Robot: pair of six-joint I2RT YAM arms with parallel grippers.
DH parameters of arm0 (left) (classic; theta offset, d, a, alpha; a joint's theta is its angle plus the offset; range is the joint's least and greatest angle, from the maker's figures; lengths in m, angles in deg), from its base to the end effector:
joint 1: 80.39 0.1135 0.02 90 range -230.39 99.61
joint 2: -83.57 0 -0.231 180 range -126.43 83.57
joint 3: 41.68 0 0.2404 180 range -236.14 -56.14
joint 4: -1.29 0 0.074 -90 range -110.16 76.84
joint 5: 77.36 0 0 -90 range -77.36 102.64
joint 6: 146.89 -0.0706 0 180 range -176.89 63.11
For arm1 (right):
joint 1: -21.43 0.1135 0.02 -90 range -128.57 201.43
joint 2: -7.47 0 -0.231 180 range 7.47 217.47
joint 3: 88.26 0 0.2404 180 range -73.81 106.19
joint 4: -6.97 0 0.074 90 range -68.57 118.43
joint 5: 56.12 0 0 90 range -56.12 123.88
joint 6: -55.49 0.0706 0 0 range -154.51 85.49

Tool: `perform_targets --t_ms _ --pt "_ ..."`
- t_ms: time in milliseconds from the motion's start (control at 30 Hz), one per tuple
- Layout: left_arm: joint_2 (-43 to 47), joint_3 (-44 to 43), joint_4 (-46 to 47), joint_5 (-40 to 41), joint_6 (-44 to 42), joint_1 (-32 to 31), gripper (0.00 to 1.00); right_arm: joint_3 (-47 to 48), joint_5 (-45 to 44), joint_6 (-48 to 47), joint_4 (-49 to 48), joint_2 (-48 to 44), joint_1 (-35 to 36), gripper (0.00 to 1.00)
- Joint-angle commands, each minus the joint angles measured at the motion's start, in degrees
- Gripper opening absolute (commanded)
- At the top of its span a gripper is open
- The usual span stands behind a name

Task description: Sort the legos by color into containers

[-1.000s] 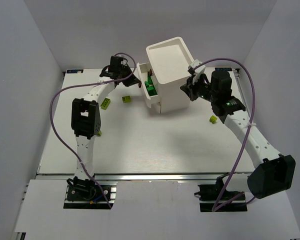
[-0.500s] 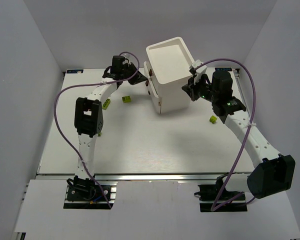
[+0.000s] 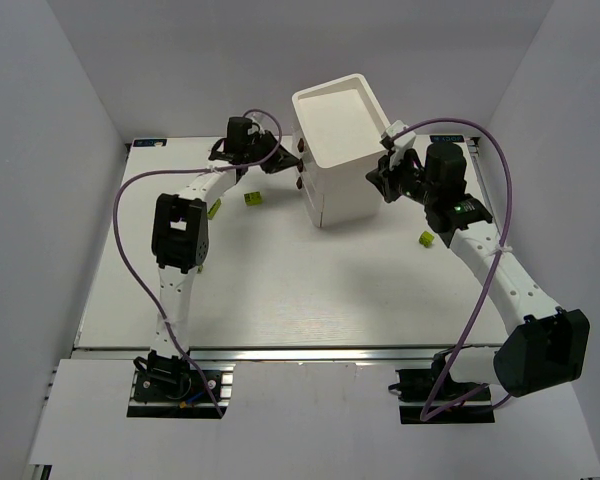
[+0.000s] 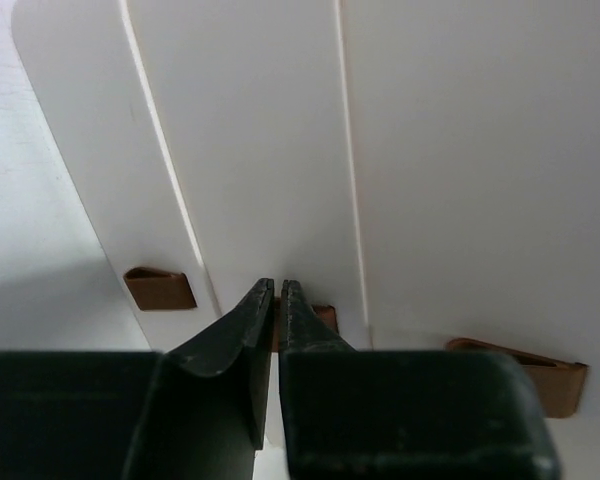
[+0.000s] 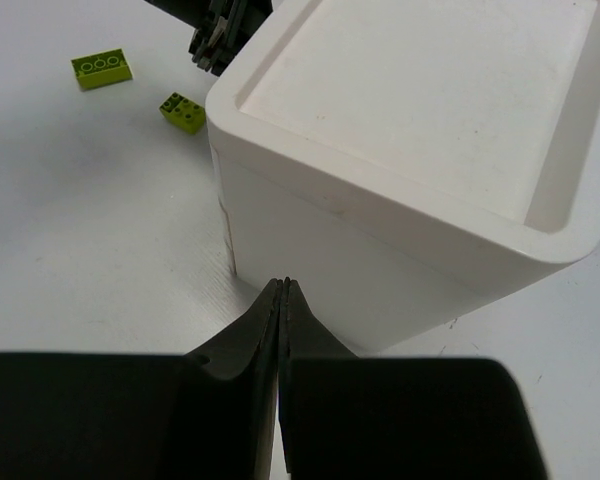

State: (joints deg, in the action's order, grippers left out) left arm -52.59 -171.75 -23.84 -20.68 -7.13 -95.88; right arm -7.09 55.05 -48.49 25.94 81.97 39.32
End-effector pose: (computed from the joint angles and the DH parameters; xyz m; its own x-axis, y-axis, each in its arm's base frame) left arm 0.5094 -0.1814 0.1791 -0.8386 -0.4295 -0.3351 0.0553 0.5448 -0.8367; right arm 0.3097 0.1268 0.3342 -0.0464 -0.2517 -0.9667 -0.6528 0.7401 -0.1614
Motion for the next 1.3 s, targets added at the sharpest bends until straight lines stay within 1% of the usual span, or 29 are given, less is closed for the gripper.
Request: perform_targets --t_ms 0,100,133,200,300,500,633,767,833,867,900,967,1033,1067,1133,1167,1233,1267 --pt "4.93 5.80 1.62 2.20 1.12 0.36 0.19 -0.27 -0.07 -0.35 -1.96 -1.46 -0.40 0.00" --pt "7.66 10.75 3.47 5.27 1.92 0.90 0.38 -0.62 0.19 -0.61 -1.79 -1.64 -0.57 0.00" --pt "7.92 11.45 3.04 5.63 1.66 1.50 0.46 -0.71 0.19 -0.70 -1.70 -1.64 0.03 0.00" --pt "7.31 10.85 1.11 5.90 1.13 1.51 0.51 -0.80 0.36 -0.79 -1.70 -1.64 -0.58 0.00" --pt "6.78 11.11 1.53 5.20 1.39 1.51 0.54 -0.80 0.36 -0.88 -1.70 -1.55 -0.58 0.00" --pt "3.10 9.71 2.94 1.42 3.50 1.51 0.57 -0.89 0.28 -1.05 -1.79 -1.20 -0.84 0.00" --pt "-0.33 8.30 4.43 -1.56 5.00 1.51 0.58 -0.98 0.10 -1.14 -1.79 -1.29 -1.01 0.00" --pt "-1.48 8.47 6.01 -3.33 5.43 1.51 0.57 -0.98 -0.07 -1.23 -1.70 -1.37 -0.84 0.00" --pt "-1.04 12.15 9.78 -3.86 9.99 2.03 0.57 -0.98 -0.16 -1.32 -1.70 -1.37 -1.01 0.00" --pt "-0.60 13.73 10.23 -3.94 13.84 2.04 0.57 -1.15 -0.08 -1.32 -1.70 -1.37 -1.19 0.00" --pt "-0.25 14.79 13.54 -3.86 15.35 2.04 0.57 -1.24 -0.07 -1.23 -1.70 -1.46 -1.19 0.00" --pt "0.28 15.68 11.92 -1.85 18.43 2.04 0.60 -1.24 -0.07 -1.32 -1.79 -1.37 -1.28 0.00" --pt "0.10 15.33 11.12 -1.57 21.33 2.04 0.62 -1.42 0.01 -1.23 -1.88 -1.38 -1.19 0.00" --pt "-0.16 15.07 8.94 -1.57 24.30 2.04 0.63 -1.42 0.10 -1.23 -1.79 -1.37 -1.19 0.00" --pt "-0.07 16.55 8.48 -1.75 28.53 2.04 0.64 -1.33 0.19 -1.05 -1.96 -1.29 -1.37 0.00" --pt "0.10 17.78 10.05 -1.75 32.99 2.04 0.65 -1.41 0.19 -1.05 -1.96 -1.20 -1.45 0.00" --pt "1.94 22.33 13.30 -1.05 37.15 2.04 0.66 -1.33 0.19 -1.05 -2.14 -1.20 -1.45 0.00" --pt "2.56 23.67 15.05 -0.44 40.65 2.04 0.66 -1.33 0.19 -1.05 -2.14 -1.37 -1.54 0.00"
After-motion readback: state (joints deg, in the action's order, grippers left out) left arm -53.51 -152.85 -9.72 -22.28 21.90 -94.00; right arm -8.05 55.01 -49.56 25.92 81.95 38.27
